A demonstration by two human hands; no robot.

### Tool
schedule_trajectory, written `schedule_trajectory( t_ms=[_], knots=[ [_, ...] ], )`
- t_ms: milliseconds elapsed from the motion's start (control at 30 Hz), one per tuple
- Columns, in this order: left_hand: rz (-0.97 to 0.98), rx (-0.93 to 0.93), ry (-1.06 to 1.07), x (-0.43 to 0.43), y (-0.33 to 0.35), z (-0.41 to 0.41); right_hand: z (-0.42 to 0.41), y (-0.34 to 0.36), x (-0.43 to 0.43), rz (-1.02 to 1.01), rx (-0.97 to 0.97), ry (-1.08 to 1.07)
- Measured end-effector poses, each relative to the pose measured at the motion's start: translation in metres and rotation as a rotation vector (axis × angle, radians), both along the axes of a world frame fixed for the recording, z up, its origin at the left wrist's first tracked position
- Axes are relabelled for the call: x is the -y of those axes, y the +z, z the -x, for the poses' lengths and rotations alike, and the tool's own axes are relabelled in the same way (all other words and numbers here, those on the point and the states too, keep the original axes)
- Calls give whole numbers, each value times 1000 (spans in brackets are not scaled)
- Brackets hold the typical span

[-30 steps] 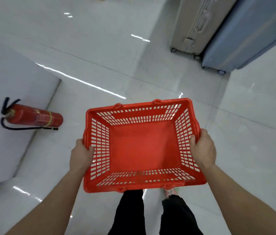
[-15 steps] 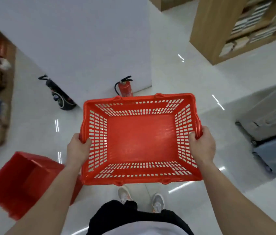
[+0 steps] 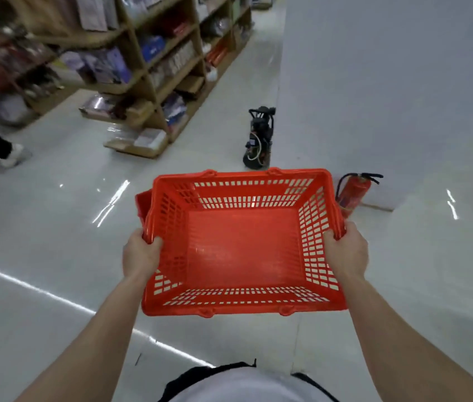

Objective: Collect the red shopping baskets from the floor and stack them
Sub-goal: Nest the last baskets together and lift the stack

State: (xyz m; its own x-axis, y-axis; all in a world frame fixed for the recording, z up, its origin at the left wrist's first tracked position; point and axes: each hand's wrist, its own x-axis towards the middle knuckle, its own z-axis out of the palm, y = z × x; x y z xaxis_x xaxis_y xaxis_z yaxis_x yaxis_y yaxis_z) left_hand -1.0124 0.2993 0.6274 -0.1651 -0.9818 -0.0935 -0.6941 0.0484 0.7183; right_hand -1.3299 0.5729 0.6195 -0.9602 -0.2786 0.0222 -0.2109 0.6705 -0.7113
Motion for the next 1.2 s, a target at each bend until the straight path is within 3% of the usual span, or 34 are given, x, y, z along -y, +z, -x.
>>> schedule_trajectory(
  t_ms=[233, 467, 933, 1200],
  knots=[
    [-63, -26, 90, 78, -9, -144, -102, 9, 125, -23, 14, 148],
    [-46, -24, 176, 141, -17, -195, -140, 5, 214, -59, 11, 221],
    [-105, 152, 216, 331, -42, -137, -85, -65, 420, -132, 187, 272],
    [-157, 296, 44, 445, -58, -59, -51, -97, 468, -186, 335, 192]
  ],
)
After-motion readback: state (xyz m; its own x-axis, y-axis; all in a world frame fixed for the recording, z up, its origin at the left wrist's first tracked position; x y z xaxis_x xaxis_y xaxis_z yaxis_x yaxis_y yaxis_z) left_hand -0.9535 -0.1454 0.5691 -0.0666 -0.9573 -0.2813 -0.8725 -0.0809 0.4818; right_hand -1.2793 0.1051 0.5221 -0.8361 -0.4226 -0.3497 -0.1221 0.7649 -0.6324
